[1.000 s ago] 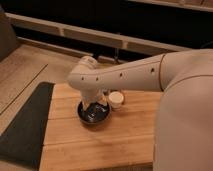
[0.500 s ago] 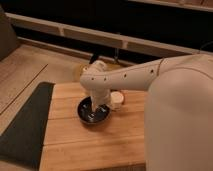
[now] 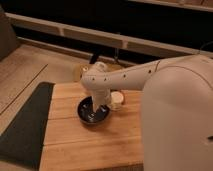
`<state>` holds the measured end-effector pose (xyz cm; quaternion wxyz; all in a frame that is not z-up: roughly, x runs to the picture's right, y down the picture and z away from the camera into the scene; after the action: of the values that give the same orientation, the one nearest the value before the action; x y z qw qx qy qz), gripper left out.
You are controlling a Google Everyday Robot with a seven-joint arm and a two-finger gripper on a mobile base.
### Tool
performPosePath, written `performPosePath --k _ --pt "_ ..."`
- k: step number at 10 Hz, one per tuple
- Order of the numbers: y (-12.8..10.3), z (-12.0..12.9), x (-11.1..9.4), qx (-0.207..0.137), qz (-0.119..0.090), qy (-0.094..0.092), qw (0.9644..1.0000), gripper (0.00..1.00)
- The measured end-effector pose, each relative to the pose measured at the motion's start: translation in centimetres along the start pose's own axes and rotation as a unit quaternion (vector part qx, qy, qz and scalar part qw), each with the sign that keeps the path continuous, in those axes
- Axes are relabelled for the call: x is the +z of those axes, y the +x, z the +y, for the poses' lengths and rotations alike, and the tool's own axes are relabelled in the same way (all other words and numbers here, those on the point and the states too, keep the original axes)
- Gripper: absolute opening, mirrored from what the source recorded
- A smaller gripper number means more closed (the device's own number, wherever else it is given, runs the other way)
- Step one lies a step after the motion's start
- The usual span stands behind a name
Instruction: Drag the ceramic bowl in a circle
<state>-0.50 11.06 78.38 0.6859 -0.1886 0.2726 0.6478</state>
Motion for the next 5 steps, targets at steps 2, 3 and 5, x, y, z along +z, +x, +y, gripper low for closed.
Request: performPosePath --k 2,3,5 --pt "0.1 0.5 1.5 0.005 0.011 0.002 0.9999 0.65" --pt "0.2 0.8 2.6 0.007 0.018 0.001 0.9998 0.65" --pt "-0.1 0.9 4.6 0.01 0.024 0.0 0.9997 0.65"
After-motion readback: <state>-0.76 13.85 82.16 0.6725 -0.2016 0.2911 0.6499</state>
